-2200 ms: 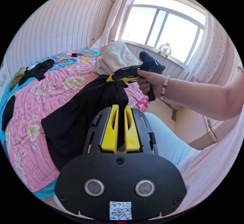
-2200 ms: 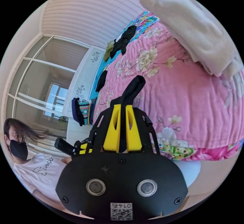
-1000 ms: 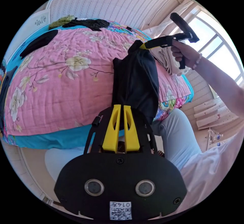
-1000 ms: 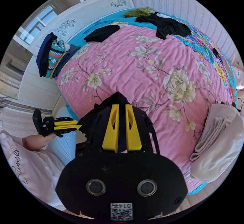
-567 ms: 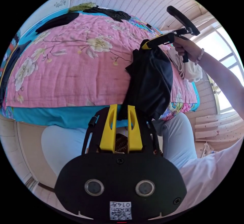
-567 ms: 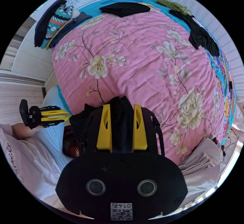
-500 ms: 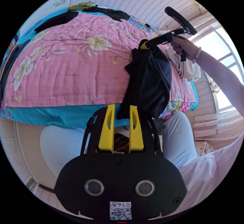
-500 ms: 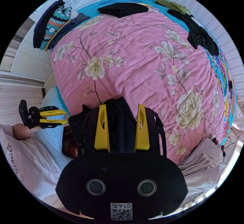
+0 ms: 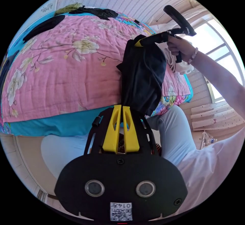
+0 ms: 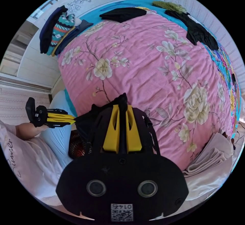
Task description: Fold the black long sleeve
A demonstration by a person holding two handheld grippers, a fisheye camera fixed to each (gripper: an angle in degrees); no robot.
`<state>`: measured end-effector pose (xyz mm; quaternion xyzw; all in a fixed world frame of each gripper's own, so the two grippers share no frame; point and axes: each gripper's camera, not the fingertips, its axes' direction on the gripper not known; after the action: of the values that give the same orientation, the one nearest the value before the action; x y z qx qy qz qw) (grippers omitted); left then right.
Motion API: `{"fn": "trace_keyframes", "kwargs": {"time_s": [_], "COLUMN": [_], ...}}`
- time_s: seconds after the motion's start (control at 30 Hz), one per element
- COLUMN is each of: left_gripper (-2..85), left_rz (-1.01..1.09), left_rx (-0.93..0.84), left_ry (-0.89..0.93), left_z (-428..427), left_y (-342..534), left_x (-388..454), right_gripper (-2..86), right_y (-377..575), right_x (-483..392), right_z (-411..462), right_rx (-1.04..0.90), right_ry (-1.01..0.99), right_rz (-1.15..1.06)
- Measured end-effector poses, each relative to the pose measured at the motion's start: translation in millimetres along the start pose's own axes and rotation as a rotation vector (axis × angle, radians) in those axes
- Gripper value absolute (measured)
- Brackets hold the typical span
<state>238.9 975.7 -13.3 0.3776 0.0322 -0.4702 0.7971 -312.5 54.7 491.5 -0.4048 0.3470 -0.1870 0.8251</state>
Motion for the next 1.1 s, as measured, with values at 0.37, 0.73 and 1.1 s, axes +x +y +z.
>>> {"fn": "trace_keyframes", "kwargs": {"time_s": [0.37,0.73,1.1], "left_gripper": [-1.0,-0.5,4.6], "left_rz": [0.104,0.089,-0.187], "left_rx": [0.283,0.531,0.513], "left_ry": [-0.006,-0.489,-0.570], "left_z": [-97,-224,-185], "left_y": [5,-143,-316], "left_x": [58,-19,-121], "right_gripper": [2.1,3.0,6.2], "right_y": [108,42,-130], "right_x": [7,5,102], "right_z": [-127,-194,-123], "right_rx": [0.348,0.542,0.408], "right_ry": [-0.142,-0.262,-0.116], "right_rz": [-0.034,-0.047,0.354]}}
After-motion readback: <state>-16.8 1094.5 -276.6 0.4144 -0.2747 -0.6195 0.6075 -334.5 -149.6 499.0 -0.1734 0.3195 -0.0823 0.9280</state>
